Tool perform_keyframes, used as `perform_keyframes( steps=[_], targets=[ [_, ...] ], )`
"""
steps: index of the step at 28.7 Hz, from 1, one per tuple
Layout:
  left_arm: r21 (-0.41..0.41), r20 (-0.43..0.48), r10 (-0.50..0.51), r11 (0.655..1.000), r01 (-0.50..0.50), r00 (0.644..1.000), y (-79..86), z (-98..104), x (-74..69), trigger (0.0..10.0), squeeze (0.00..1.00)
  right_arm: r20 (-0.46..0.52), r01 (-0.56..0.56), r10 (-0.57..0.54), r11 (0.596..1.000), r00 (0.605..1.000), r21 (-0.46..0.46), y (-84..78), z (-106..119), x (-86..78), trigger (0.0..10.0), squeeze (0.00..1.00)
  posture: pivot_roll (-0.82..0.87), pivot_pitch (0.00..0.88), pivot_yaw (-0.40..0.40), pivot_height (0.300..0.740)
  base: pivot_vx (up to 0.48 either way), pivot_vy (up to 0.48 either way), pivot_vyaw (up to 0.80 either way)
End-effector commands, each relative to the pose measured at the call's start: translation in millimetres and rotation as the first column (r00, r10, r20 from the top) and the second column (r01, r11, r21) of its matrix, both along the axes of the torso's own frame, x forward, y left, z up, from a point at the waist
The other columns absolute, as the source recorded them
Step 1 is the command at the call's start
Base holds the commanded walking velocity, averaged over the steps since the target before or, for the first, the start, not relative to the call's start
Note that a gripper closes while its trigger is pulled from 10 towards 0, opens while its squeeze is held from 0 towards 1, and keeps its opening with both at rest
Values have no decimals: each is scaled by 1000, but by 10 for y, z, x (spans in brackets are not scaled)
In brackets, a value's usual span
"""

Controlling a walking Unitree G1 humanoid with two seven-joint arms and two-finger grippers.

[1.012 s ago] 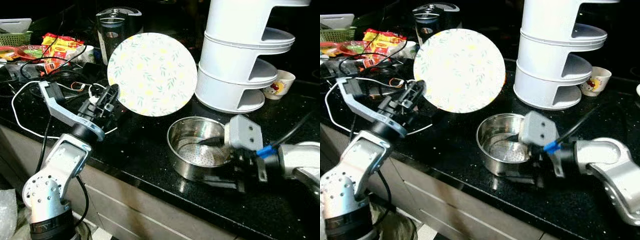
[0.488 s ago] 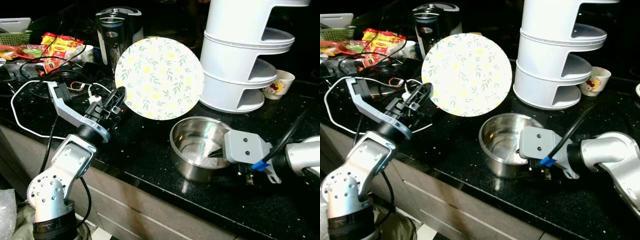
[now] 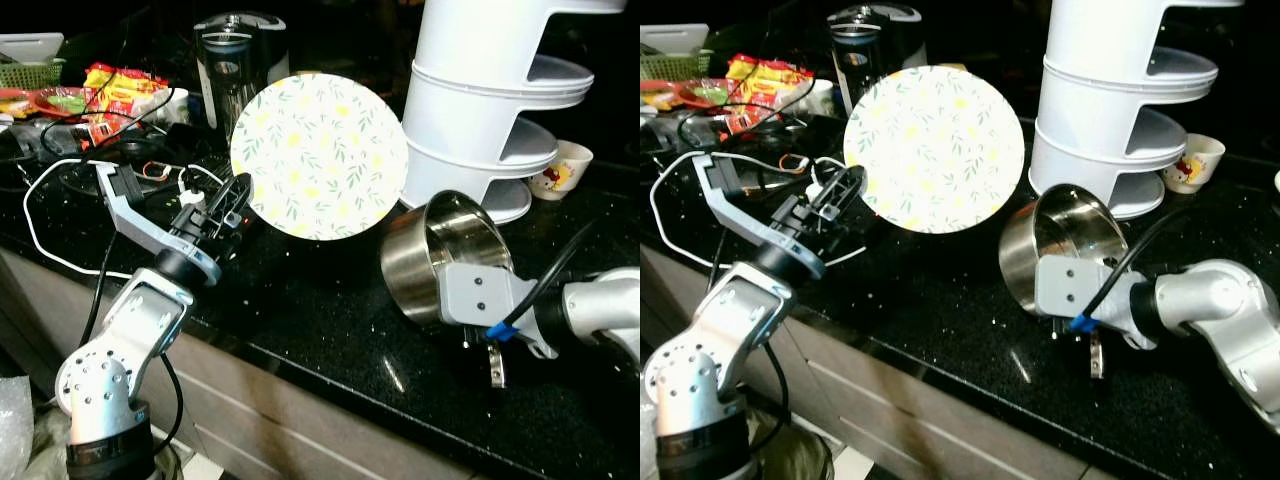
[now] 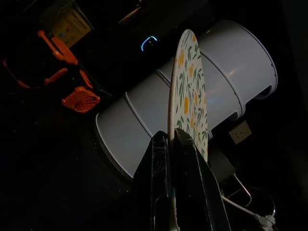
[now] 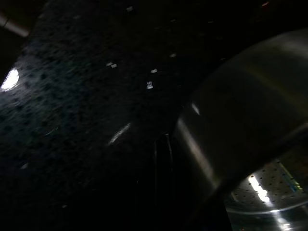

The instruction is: Kitchen organization

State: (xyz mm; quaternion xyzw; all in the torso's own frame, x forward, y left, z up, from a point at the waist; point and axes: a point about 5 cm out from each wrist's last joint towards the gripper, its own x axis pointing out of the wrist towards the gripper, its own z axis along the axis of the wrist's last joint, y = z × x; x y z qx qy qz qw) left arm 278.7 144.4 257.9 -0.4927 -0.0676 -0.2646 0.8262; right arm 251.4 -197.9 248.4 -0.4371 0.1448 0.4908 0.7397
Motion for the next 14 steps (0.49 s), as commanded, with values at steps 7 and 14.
perform_keyframes(
  steps=[7,14],
  targets=[
    [0,-9,-1,1000,1,1000,-9,-12,11,10000,0,204,148,-199,959,958,241,-185,255,253,0,0,2,0,2,740,0,0,0],
    [-5,-2,-19,1000,19,1000,-39,-9,12,10000,0,213,371,-578,721,787,585,-591,418,531,0,0,-4,0,3,740,0,0,0]
  ],
)
